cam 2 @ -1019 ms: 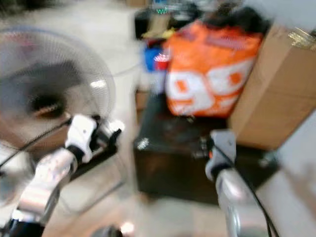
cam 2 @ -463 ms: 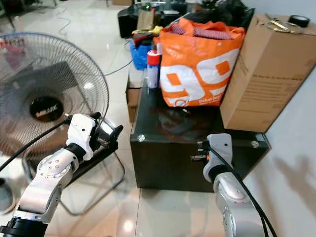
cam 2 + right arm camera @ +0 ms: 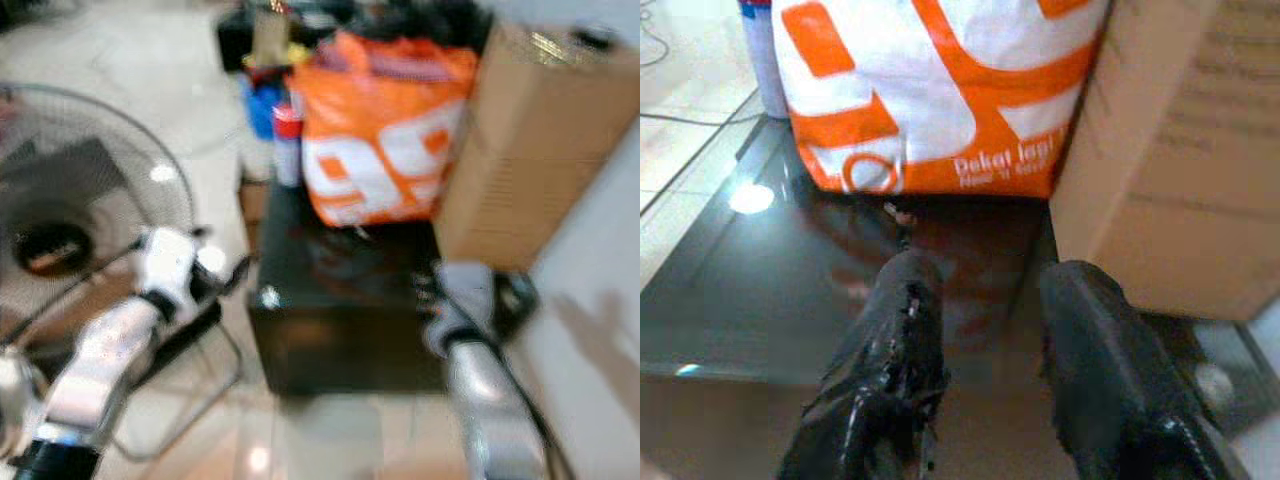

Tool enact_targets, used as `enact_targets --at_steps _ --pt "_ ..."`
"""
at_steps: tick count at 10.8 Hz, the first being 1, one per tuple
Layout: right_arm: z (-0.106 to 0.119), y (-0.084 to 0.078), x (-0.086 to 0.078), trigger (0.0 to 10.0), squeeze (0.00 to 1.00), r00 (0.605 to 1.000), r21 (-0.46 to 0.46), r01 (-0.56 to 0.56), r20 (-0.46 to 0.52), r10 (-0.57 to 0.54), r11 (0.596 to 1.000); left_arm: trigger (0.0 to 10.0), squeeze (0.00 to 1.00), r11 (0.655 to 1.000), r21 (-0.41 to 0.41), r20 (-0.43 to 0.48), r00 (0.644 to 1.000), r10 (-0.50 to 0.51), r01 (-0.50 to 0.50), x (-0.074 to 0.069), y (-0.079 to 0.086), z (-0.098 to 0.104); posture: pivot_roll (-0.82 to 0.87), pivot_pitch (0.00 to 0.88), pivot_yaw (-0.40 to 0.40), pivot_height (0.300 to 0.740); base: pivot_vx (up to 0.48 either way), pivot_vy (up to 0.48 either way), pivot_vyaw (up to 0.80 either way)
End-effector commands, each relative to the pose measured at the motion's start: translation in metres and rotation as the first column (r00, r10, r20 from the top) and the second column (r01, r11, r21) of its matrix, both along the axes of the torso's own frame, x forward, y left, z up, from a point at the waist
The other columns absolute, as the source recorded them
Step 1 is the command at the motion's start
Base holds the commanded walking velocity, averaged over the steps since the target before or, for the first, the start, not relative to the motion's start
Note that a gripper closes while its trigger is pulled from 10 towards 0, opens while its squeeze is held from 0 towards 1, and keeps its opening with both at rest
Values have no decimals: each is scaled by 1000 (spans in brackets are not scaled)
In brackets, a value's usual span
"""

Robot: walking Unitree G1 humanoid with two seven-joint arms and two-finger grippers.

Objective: Hang keys on a hook

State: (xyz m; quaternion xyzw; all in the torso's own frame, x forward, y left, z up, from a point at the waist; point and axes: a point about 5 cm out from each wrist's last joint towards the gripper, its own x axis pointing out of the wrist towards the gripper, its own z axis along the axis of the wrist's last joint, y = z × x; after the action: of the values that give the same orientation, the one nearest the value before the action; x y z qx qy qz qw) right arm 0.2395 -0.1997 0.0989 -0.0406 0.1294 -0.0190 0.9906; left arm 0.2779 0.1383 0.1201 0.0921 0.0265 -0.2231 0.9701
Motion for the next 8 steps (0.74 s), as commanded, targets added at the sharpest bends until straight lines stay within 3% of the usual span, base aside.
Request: enact_targets --at_steps 1,8 --pt "3 12 4 10000 1000 999 33 -38 21 37 999 10000 686 999 16 2 1000 31 -31 1 11 1 -109 0 10 732 398 0 0" --pt "-2 15 3 10000 1000 998 25 -64 6 64 998 10000 678 999 22 -3 1000 23 -23 0 12 1 -103 0 8 732 398 0 0"
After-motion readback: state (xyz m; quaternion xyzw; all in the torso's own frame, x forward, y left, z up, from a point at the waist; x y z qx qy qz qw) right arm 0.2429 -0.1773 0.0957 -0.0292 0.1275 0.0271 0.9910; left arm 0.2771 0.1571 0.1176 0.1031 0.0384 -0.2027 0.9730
